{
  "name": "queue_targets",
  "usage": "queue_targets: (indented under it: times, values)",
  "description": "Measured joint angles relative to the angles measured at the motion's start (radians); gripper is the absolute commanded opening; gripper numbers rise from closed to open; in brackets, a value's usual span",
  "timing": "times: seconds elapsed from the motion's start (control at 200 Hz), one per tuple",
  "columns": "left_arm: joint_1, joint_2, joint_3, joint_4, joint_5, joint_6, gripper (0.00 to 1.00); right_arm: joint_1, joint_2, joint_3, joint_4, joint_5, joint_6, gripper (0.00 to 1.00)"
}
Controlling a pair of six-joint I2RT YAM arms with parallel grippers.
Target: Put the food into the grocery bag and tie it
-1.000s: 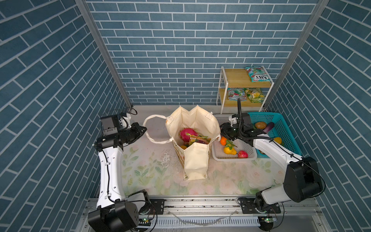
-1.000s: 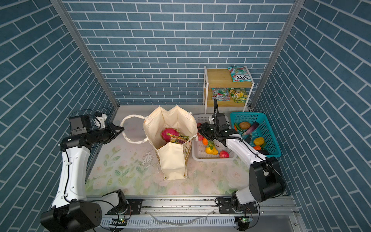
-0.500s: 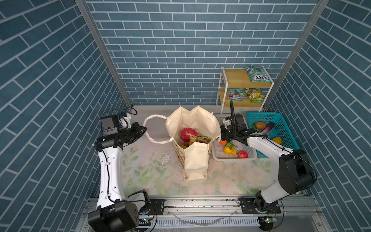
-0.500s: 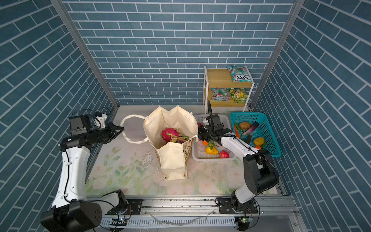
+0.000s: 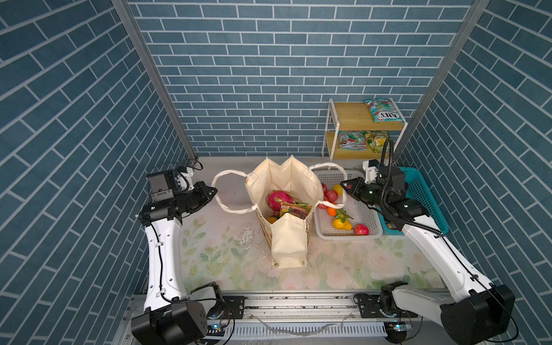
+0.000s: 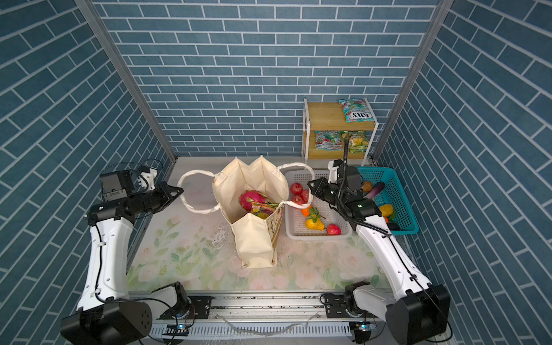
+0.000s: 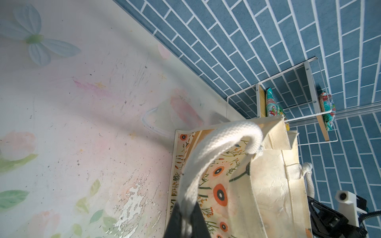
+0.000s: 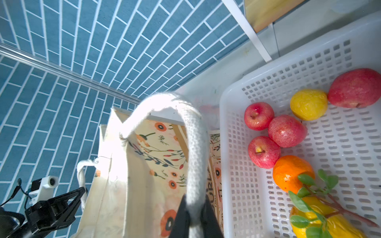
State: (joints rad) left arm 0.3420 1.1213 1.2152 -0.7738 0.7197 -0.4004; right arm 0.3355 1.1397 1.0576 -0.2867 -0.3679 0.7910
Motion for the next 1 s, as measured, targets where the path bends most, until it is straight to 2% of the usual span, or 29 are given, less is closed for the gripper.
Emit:
queue_targets:
  times: [0.295, 0.58, 0.775, 1.0]
  values:
    - [0.0, -0.018, 0.046, -0.006, 0.018, -0.006, 0.0, -0.003, -0.009, 0.016, -0.005, -0.068, -0.038, 0.01]
    - [-0.016, -0.029, 0.152, 0.012, 0.072, -0.088, 0.0, -0.003, -0.017, 0.14, 0.005, -0.172, -0.059, 0.0]
    - [-0.156, 0.003, 0.298, 0.026, 0.048, -0.142, 0.0, 0.033, 0.047, 0.282, 0.039, -0.237, -0.064, 0.0]
    - [-0.298, 0.083, 0.379, 0.046, -0.02, -0.183, 0.0, 0.159, 0.15, 0.372, 0.071, -0.245, -0.079, 0.0]
